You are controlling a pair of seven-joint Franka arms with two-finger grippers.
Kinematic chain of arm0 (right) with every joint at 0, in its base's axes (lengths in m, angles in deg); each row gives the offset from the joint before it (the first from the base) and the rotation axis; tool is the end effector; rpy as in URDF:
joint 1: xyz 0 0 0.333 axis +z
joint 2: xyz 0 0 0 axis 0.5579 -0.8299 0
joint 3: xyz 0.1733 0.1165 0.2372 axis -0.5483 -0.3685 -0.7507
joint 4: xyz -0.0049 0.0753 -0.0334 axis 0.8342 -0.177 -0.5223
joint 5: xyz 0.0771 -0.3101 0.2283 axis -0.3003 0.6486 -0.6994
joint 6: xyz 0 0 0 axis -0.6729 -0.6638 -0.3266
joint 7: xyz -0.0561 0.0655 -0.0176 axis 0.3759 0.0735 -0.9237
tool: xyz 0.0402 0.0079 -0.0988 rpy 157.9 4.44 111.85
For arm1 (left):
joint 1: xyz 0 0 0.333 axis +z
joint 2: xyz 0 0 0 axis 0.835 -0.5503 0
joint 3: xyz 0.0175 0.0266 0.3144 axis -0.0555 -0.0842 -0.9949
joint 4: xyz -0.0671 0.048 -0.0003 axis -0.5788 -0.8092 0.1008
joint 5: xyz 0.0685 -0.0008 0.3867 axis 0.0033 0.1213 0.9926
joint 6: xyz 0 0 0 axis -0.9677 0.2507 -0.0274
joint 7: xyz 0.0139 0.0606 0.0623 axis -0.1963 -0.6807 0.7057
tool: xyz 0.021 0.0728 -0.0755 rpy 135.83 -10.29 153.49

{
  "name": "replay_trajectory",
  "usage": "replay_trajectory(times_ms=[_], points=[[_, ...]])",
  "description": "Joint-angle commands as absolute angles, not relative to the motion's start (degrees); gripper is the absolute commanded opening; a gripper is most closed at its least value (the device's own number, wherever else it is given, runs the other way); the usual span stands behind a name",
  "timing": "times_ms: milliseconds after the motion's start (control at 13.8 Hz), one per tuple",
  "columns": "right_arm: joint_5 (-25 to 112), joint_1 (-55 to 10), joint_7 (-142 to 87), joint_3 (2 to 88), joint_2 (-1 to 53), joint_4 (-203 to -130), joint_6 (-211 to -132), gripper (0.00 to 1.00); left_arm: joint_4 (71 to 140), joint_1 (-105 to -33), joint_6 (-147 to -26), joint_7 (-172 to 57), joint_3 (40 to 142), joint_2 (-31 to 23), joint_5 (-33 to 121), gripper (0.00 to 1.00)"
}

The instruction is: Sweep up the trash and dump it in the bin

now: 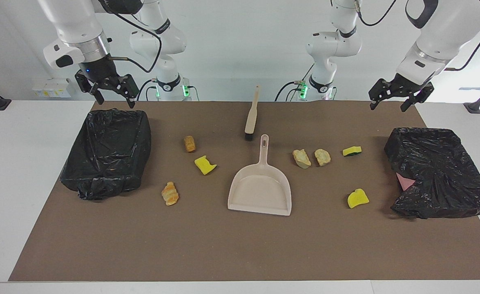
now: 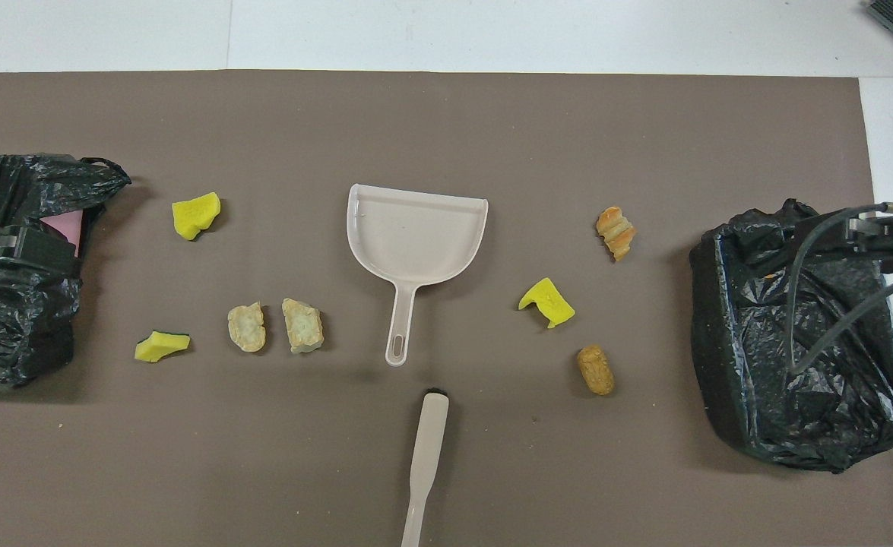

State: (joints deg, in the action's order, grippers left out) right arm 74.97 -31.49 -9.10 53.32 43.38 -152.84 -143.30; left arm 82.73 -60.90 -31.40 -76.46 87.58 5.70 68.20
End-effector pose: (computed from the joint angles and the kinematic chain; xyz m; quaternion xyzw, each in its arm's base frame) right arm 0.5417 0.0110 0.6452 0.9965 -0.0821 0.0112 0.0057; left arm 0.5415 -0.0404 0.6430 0.9975 -0.0647 -0.0281 0.0088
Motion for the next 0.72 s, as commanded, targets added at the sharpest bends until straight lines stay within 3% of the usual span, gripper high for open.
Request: replay_trajectory(times_ms=[0,361,650], points=[[74.3,-32.2,-11.1,53.0,43.8,-153.0,-142.6,1.0,80.0,-61.8,-29.5,-77.1,87.1,4.1,69.0,1.0],[74.5,-32.2,-11.1,53.0,44.9,-154.9,-143.2,1.0,81.8,-61.4,-30.0,-77.1,87.1,5.3,68.4,1.0],[74.0,-32.2,-11.0,52.9,44.8,-154.7,-142.9,1.0,88.5,-62.6,-33.2,-76.3,87.3,8.7,67.8,1.0]])
